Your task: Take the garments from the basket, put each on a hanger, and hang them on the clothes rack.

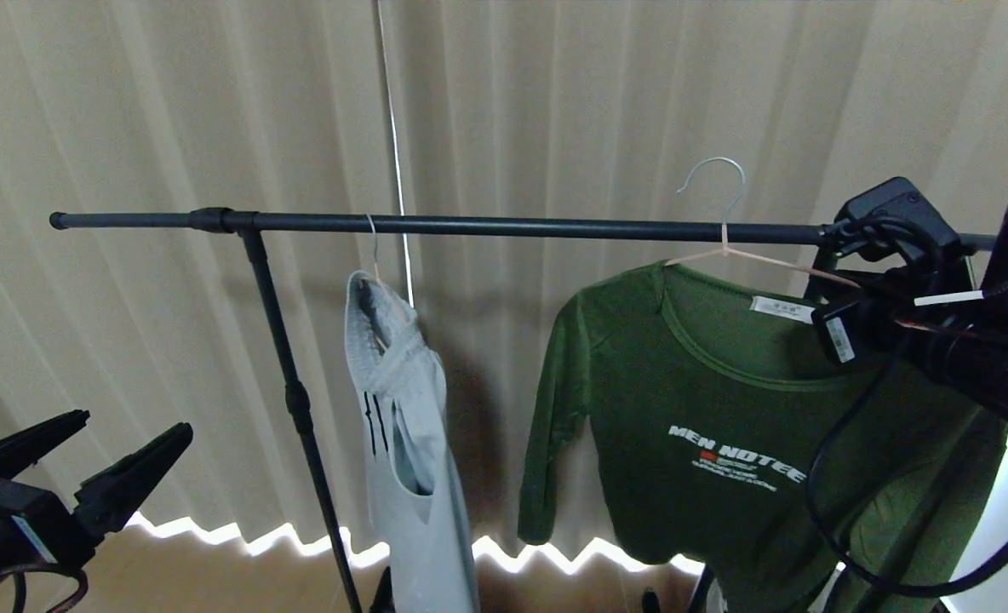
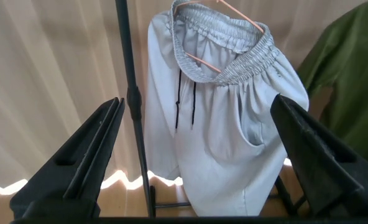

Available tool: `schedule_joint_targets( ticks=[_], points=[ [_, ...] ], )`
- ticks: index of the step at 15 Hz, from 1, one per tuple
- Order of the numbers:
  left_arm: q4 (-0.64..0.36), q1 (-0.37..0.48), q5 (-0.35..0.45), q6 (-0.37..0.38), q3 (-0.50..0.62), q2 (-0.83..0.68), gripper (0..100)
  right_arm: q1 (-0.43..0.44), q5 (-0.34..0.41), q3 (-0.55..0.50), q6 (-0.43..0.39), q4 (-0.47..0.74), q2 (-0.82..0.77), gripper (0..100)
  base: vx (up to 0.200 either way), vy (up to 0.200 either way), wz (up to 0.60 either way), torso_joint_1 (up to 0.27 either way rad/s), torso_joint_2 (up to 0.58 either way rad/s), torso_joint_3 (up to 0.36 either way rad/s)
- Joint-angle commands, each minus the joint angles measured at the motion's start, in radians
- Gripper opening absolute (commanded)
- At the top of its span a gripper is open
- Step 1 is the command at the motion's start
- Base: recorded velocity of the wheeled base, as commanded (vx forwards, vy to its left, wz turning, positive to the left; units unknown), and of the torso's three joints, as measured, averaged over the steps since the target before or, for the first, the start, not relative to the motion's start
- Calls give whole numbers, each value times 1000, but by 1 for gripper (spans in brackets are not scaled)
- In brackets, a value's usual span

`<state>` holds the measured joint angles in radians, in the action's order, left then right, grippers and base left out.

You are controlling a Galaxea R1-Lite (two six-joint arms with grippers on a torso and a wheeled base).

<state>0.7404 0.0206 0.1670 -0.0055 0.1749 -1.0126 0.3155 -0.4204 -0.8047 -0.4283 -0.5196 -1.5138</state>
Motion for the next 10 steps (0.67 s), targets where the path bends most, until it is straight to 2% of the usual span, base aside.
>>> schedule_joint_targets(
  ticks=[1,3,10],
  points=[
    [0,1,0,-1,0,8,100,-4,-8,-34,-1,-37,-98,0,0,0,0,0,0,0],
    [0,1,0,-1,2,6,100,-10,-32,-48,-1,-46,-144,0,0,0,0,0,0,0],
    [0,1,2,-1,2,5,100,-39,-31,-60,0,-50,-210,0,0,0,0,0,0,0]
  ],
)
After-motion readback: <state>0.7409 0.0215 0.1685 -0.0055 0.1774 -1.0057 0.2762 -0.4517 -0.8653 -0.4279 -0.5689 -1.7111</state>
